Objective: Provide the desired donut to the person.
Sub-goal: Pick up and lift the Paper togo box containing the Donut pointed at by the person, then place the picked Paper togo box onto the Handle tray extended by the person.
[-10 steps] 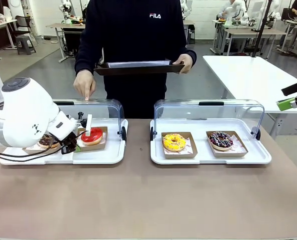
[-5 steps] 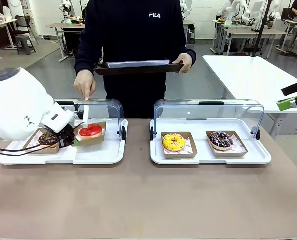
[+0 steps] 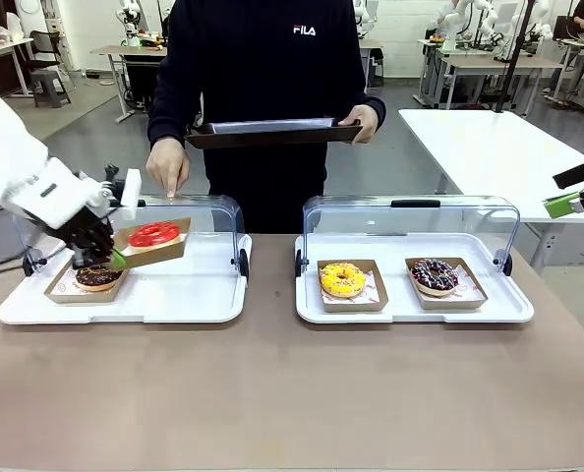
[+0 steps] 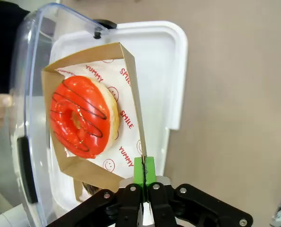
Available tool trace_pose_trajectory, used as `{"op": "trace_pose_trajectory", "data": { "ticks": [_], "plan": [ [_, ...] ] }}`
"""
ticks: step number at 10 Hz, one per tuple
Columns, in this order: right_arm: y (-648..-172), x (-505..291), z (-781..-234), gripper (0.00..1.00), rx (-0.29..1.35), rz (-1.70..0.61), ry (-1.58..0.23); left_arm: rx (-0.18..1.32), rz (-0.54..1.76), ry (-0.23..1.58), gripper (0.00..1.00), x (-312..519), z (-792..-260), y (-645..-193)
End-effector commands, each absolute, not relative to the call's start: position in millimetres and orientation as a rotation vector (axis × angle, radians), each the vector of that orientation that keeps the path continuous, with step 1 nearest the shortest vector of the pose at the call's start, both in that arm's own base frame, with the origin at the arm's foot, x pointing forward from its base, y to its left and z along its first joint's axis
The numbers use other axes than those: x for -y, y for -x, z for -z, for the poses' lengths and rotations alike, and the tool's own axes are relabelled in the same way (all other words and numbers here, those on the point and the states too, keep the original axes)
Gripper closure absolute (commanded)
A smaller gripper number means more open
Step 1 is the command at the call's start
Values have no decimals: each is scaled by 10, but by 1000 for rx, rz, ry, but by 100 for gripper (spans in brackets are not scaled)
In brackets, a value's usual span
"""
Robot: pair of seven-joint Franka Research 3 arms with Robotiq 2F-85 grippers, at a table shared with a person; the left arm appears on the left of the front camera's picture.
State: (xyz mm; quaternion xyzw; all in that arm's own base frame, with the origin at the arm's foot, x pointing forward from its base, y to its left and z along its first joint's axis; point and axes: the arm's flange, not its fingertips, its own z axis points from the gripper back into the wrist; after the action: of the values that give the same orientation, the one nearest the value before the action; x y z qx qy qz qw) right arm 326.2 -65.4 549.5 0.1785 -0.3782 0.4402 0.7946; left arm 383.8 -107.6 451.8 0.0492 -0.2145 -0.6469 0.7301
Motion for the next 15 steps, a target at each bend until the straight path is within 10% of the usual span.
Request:
{"op": "trace_pose_trajectory", "data": {
  "ticks": [1,5,15],
  "plan": [
    [-3289,653,-5493,0,833,-953,-408,395,1419,-140,100,880,-4715,-2973],
    [-3289,653,-5493,0,833,-953,-408,389,1478,-152,100,786,-5161,-2424],
    [-3289,653,-5493,0,833,-953,-408,366,1476,-139,100,837,-5470,-2775]
  ]
}}
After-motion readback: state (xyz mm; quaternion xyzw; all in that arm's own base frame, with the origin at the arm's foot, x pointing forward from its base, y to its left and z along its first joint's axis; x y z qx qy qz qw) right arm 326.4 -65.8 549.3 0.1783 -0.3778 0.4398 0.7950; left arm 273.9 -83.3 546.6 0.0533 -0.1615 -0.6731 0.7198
